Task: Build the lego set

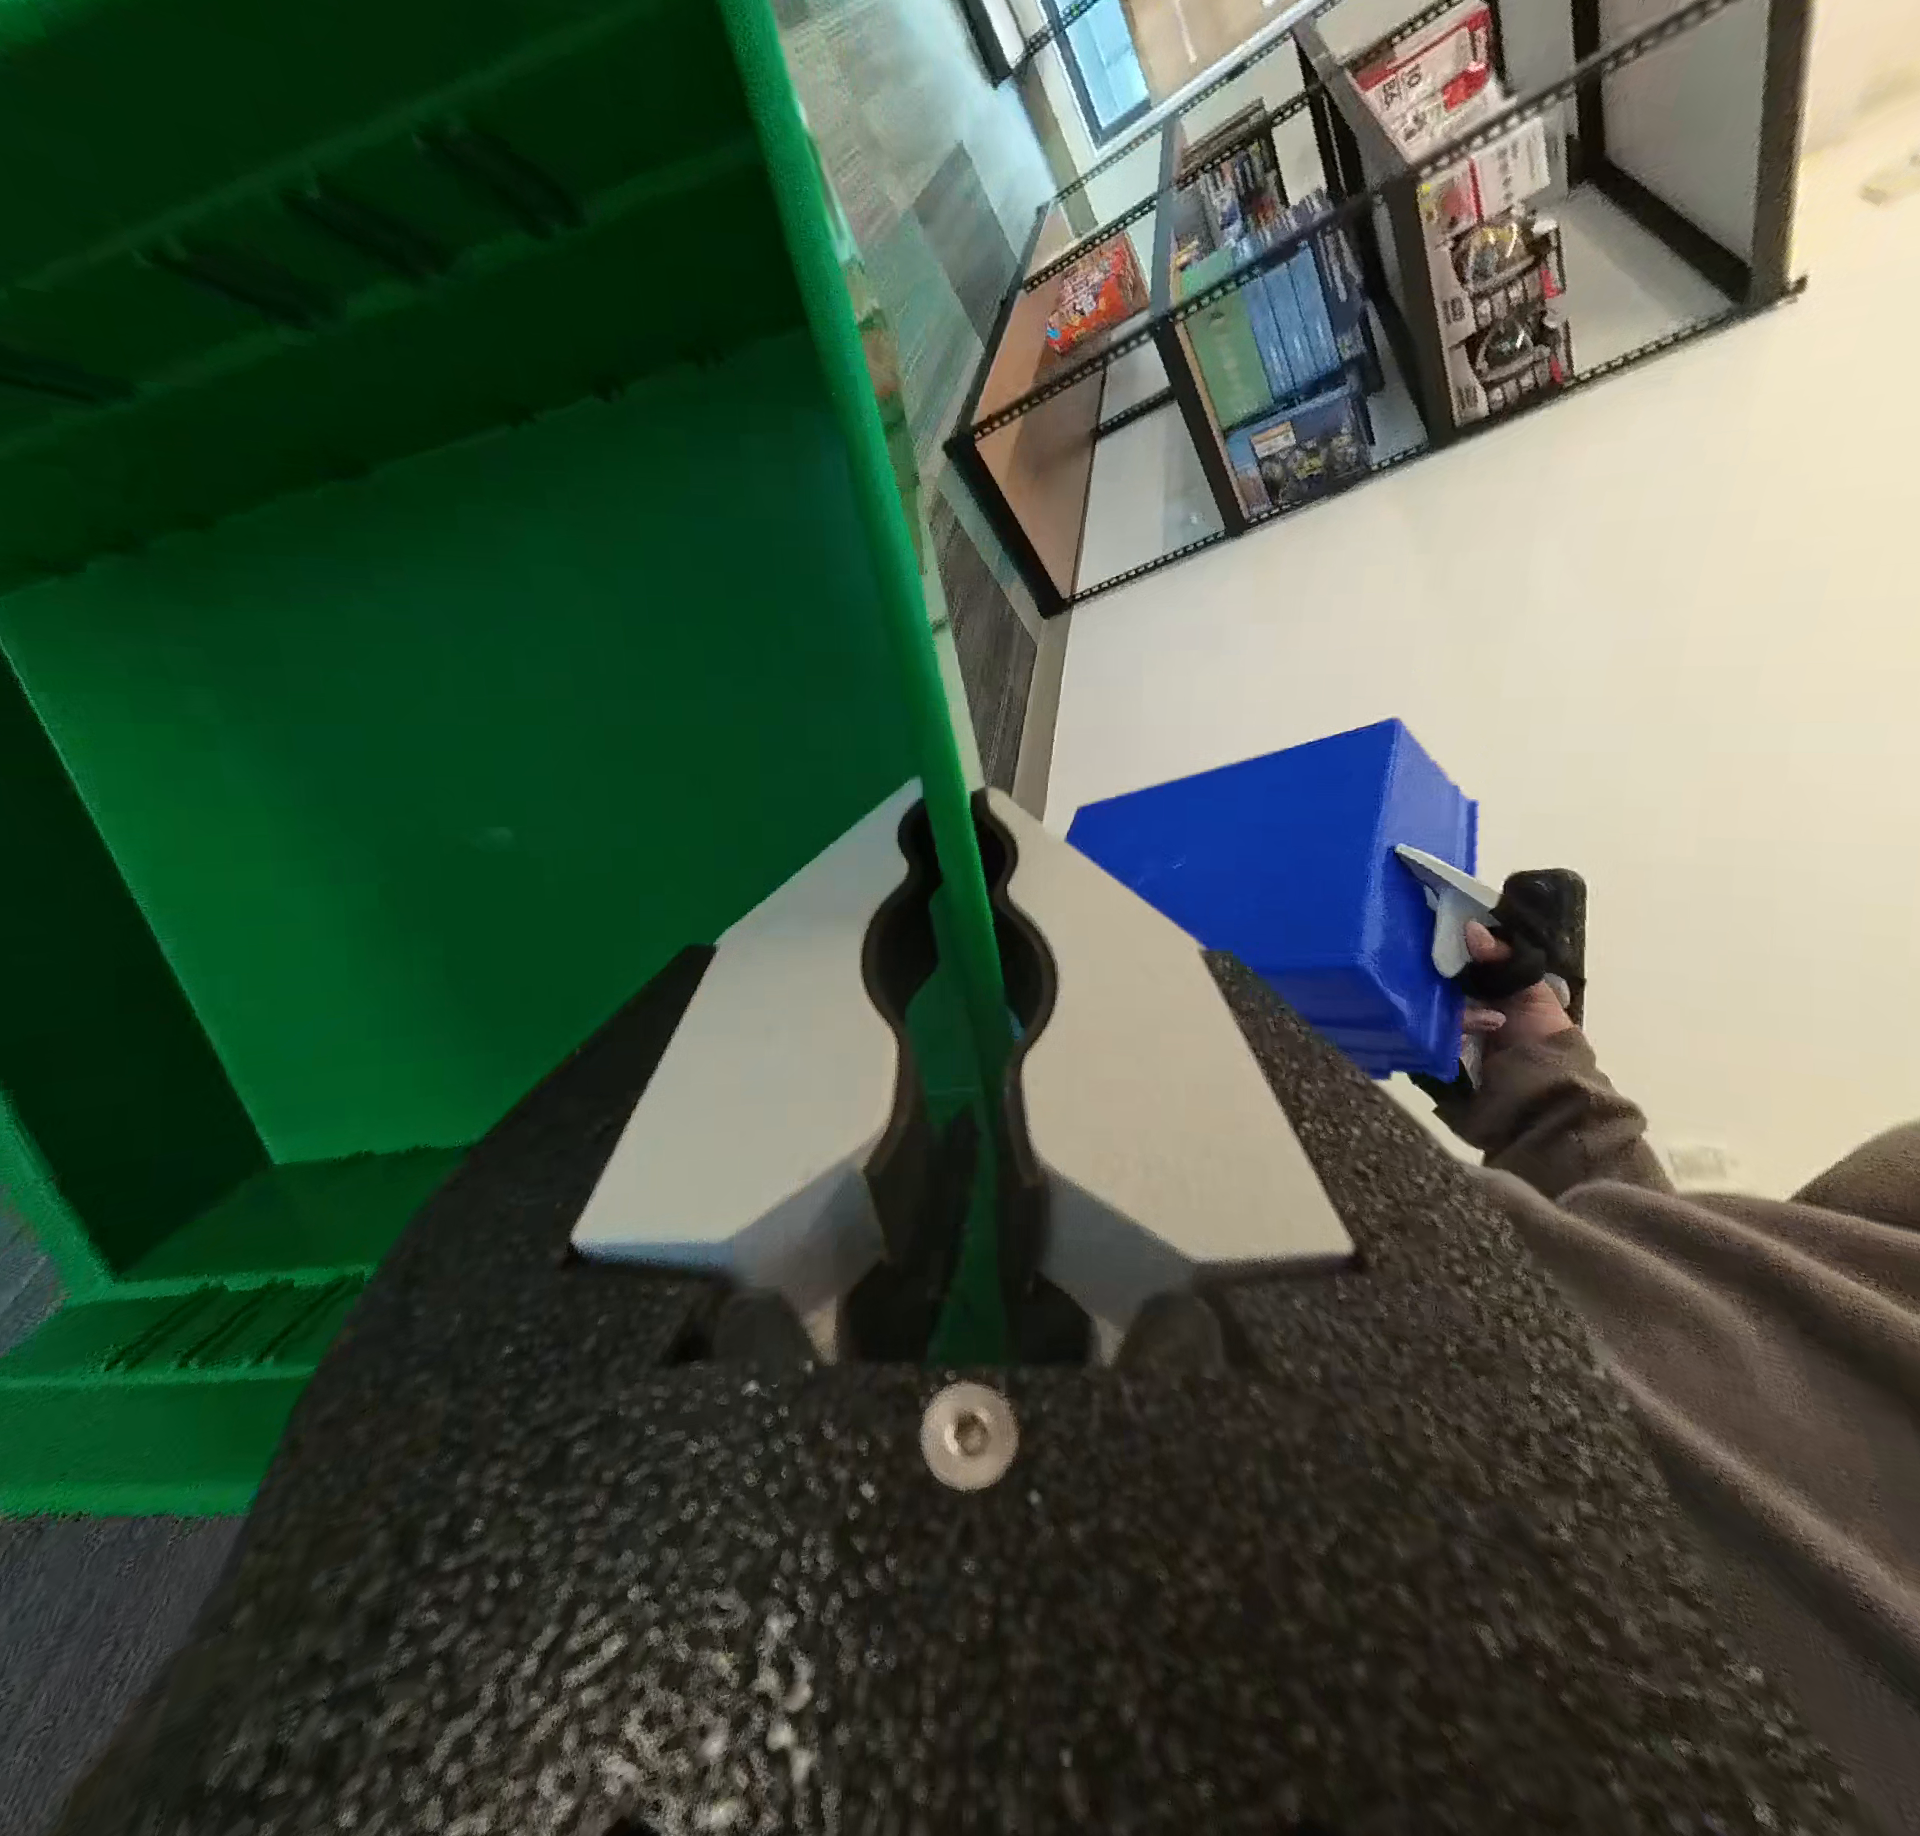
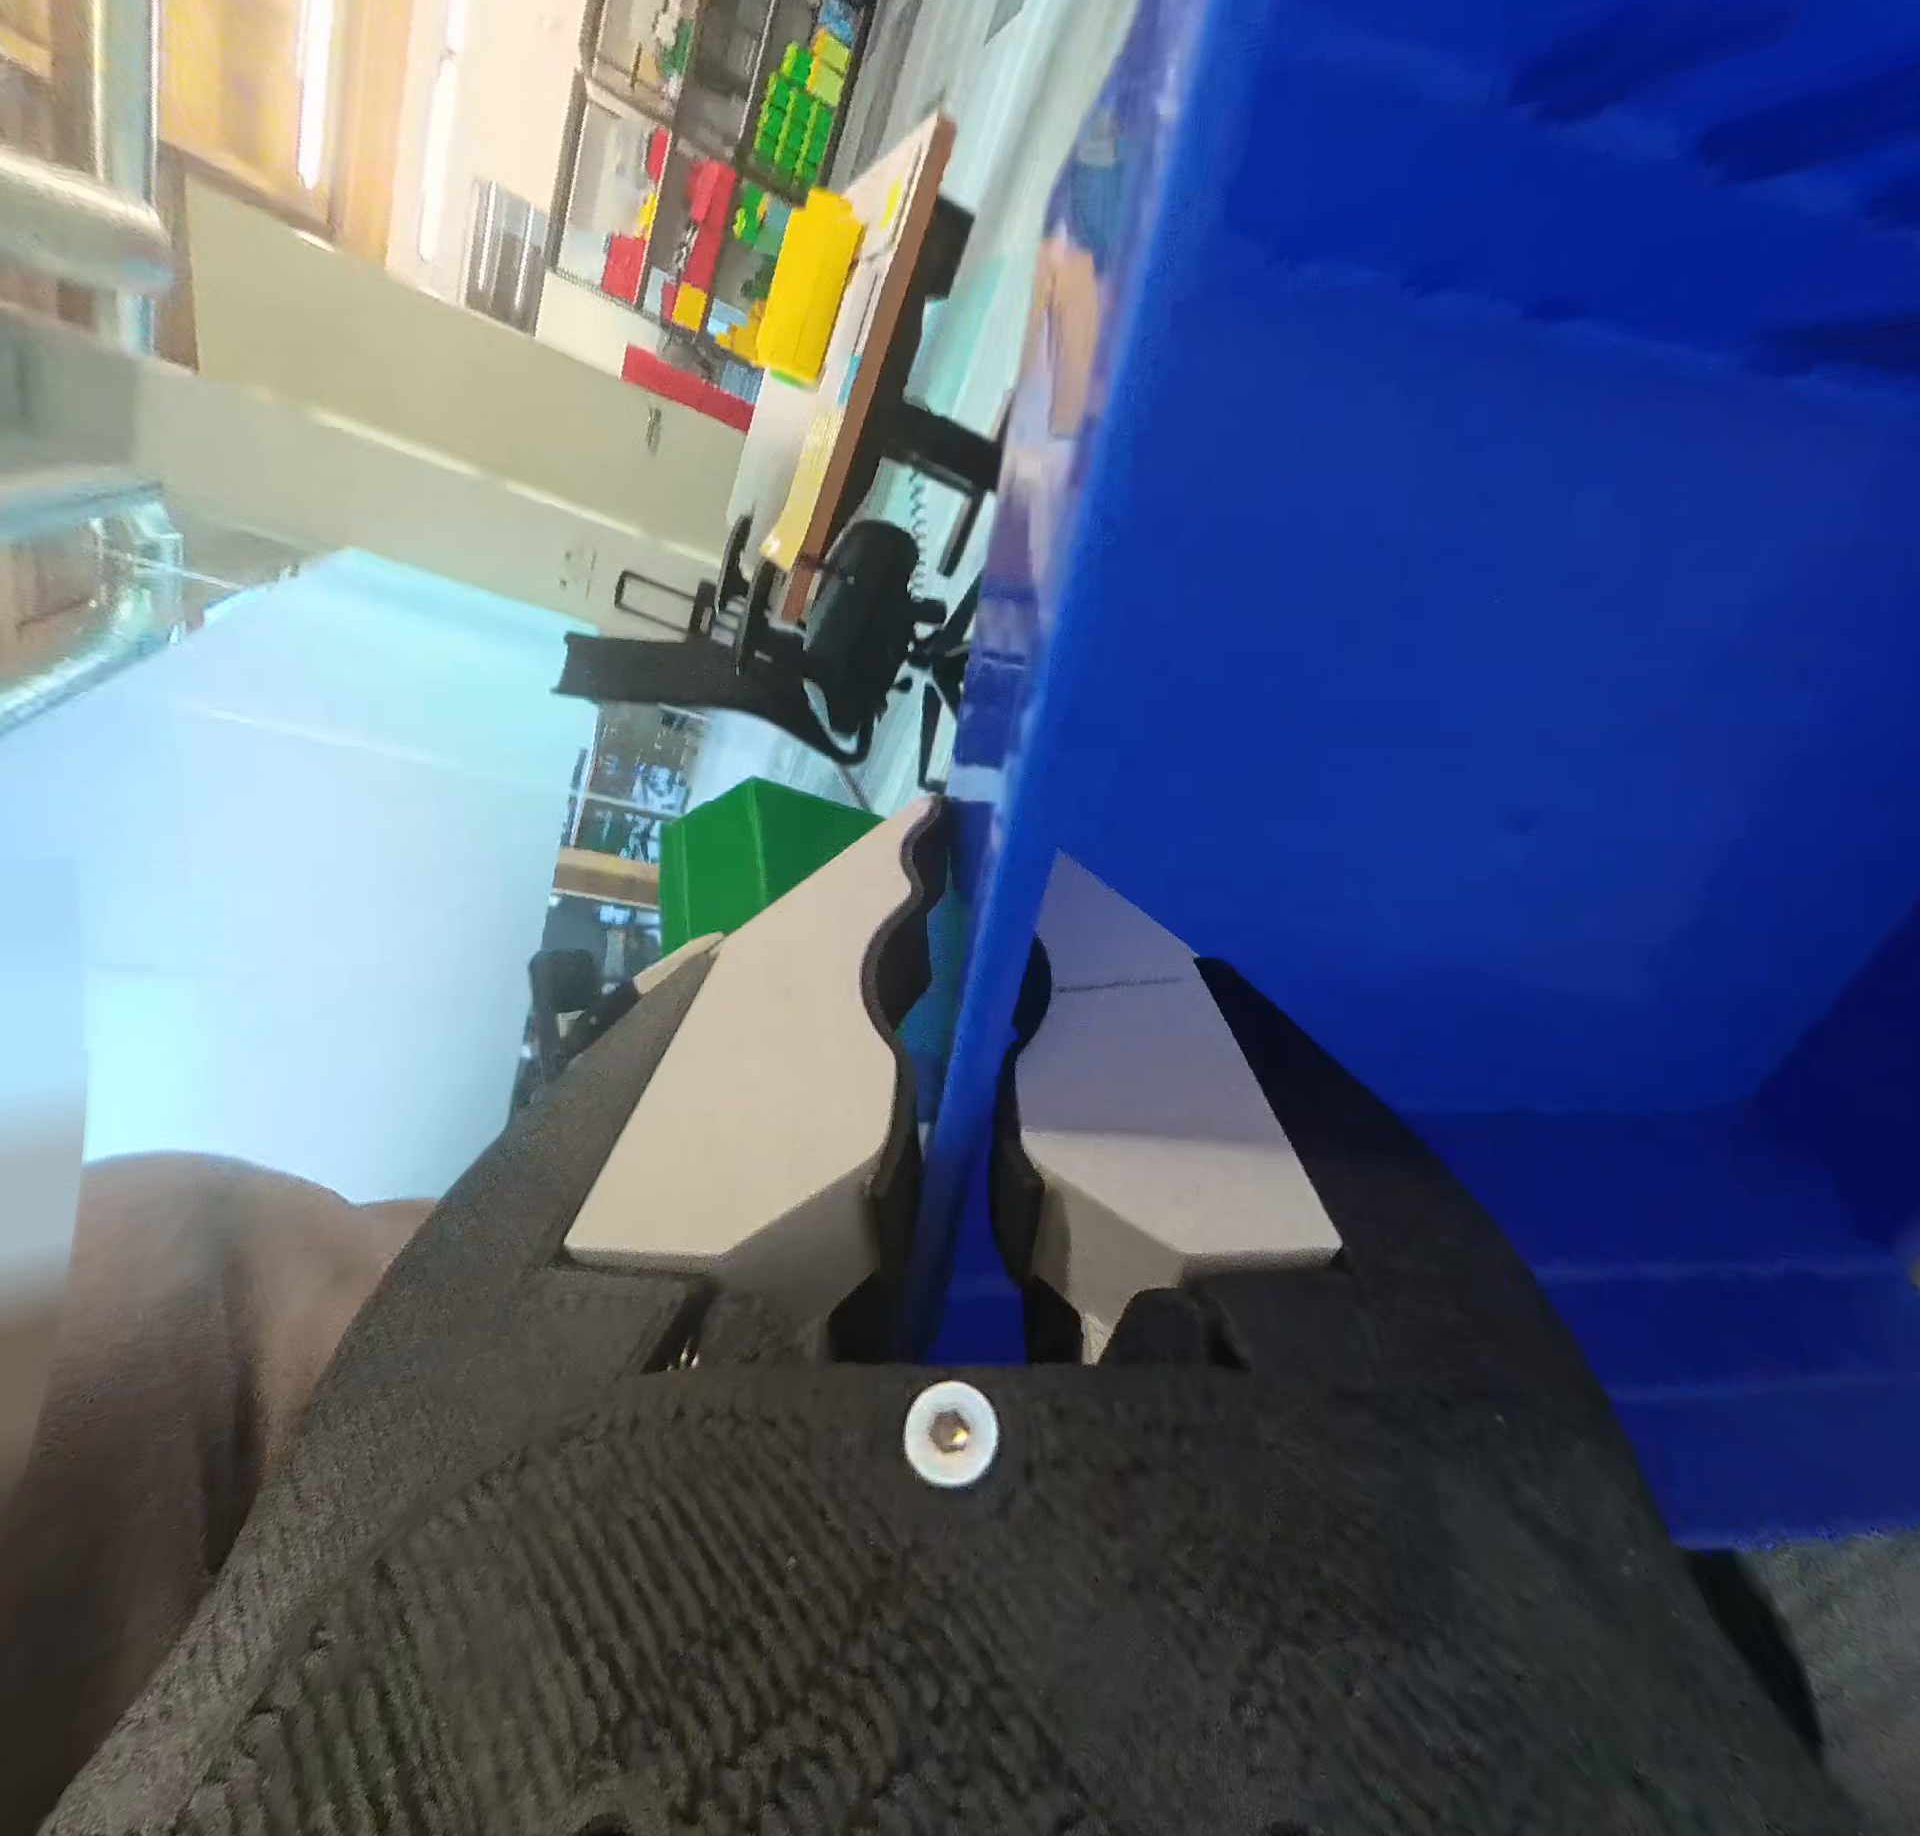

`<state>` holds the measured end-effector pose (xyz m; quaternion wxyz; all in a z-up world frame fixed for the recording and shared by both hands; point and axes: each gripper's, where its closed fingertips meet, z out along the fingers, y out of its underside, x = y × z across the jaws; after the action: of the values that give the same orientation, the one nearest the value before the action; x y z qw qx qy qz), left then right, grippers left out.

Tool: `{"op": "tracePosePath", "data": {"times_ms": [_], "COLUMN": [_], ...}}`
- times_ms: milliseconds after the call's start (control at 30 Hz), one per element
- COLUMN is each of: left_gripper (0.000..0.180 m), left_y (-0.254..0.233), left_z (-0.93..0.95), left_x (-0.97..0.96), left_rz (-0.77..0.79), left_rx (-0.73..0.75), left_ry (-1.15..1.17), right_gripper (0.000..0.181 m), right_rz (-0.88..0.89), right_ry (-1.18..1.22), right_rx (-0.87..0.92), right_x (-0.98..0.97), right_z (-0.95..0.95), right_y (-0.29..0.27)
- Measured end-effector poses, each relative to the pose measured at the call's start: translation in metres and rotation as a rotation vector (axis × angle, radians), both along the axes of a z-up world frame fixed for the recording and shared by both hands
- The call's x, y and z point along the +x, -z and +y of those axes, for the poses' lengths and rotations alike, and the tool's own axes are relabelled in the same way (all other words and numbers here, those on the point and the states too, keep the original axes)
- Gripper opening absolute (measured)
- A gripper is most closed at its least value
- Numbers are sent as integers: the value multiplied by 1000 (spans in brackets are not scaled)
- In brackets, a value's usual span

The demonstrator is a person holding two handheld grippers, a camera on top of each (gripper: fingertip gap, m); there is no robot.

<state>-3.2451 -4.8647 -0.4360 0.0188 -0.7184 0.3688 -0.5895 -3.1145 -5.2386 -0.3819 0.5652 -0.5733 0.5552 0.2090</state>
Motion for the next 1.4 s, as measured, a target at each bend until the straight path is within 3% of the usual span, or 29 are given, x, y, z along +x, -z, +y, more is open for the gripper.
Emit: {"op": "tracePosePath", "data": {"times_ms": [167,400,567,833,1000,1167,1400], "left_gripper": [2,1,1,1,2,1,1], "left_y": [-5,-17,-21,-48,-45,-37,-13], "left_z": [45,116,186,319,421,543,723], "left_x": [178,439,593,781,908,1048,1235], "left_rz": [-38,-190,-141,-160,-226,-207,-142], "left_rx": [-22,-87,-152,-4,-85,-213,-139], "left_ry": [61,61,-5,-5,-66,-128,-208], "right_gripper": [2,1,1,1,0,0,0], "right_rz": [-17,2,24,-78,-162,-47,51], "right_ry": [66,93,116,-167,-228,-226,-147], "right_rx": [-8,-122,-91,11,70,85,154], "right_x": [145,369,572,853,1016,1164,1338], "right_z": [28,82,164,394,556,696,809], "right_y": [-11,27,33,-16,-24,-6,5]}}
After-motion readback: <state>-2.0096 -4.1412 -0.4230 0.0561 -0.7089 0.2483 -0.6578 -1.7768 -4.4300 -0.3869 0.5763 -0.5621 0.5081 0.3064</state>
